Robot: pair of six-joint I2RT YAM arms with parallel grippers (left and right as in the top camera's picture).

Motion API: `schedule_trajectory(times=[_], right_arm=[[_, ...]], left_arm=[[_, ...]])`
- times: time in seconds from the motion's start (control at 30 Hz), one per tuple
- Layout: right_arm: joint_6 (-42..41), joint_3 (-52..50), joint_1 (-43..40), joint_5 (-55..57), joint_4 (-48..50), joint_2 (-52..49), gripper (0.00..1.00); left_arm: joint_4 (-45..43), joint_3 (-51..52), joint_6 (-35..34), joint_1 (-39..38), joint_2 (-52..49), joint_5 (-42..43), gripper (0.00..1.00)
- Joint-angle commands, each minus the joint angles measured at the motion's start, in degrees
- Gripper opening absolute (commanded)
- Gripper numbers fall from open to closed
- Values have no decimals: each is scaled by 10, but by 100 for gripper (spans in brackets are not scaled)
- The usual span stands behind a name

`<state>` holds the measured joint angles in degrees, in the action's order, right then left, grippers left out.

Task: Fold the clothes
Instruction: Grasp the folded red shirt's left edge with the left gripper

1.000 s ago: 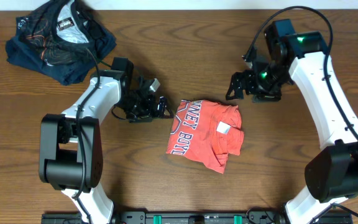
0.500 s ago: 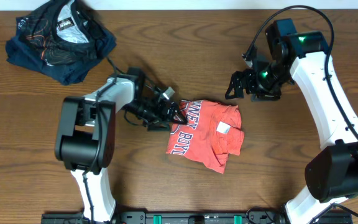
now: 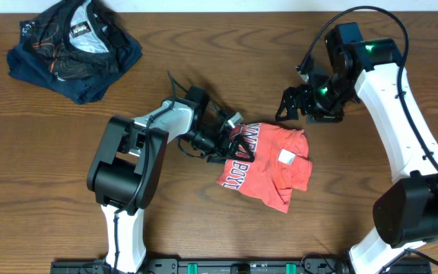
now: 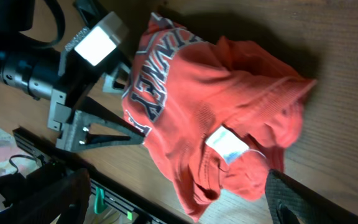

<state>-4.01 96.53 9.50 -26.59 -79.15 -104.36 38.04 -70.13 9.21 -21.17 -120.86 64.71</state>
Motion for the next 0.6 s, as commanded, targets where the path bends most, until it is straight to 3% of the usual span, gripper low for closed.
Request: schedule_trajectory(times=[0.0, 0.1, 0.3, 0.4, 0.57], right_arm=[[9, 9, -1, -9, 0, 14, 88], [9, 9, -1, -9, 0, 14, 87], [9, 9, -1, -9, 0, 14, 86], [9, 9, -1, -9, 0, 14, 86], [9, 8, -1, -8, -5, 14, 86]], left_arm=[[-25, 7, -5, -12, -35, -84, 95], [-56, 7, -38, -15, -35, -84, 65], [-113, 7, -81, -23, -35, -84, 39], [-133, 7, -88, -30, -35, -84, 8], [-184, 7, -133, -28, -34, -97, 6]])
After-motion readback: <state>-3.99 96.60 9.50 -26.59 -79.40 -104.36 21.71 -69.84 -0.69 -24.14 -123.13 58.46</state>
